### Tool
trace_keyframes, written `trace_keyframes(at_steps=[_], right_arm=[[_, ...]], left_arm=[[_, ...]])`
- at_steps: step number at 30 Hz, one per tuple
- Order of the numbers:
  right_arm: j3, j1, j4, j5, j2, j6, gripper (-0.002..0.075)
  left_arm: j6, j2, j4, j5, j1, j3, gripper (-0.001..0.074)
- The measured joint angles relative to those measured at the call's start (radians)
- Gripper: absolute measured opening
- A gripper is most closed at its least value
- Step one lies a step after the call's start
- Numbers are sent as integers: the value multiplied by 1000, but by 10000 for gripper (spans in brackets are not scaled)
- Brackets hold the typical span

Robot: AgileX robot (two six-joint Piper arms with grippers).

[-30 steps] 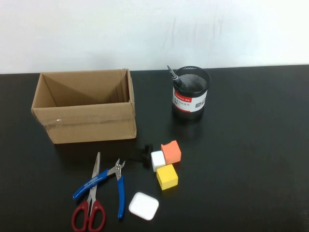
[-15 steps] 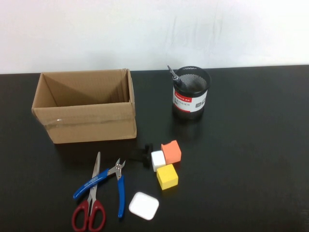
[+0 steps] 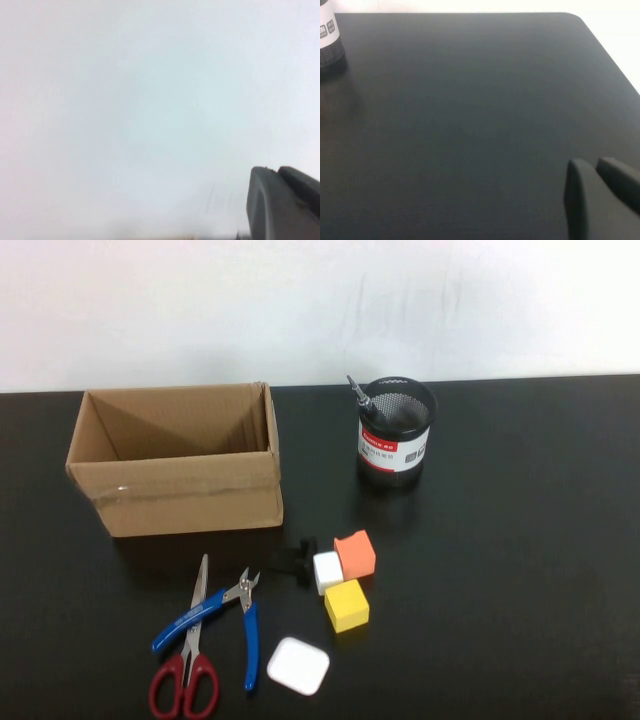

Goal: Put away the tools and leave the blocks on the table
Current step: Pick up the pliers from the table

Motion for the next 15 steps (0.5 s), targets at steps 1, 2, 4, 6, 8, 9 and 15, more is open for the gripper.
trace_keyframes(at_steps=[1,2,4,6,8,9,15], right_arm=[[0,0,0,0,0,0,-6],[0,0,0,0,0,0,-6],[0,0,0,0,0,0,-6],[0,0,0,0,0,0,-6],[0,0,0,0,0,0,-6],[0,0,0,0,0,0,-6],[0,0,0,0,0,0,-6]], left_arm=[[0,19,0,19,0,0,-4],[0,37,0,37,0,0,-4],[0,95,0,99,0,-4,-4],[0,168,0,169,0,-12,-4],[0,240,0,251,0,-25,-4],[0,282,0,290,0,-34,-4],[72,514,-21,469,0,-118,-4]])
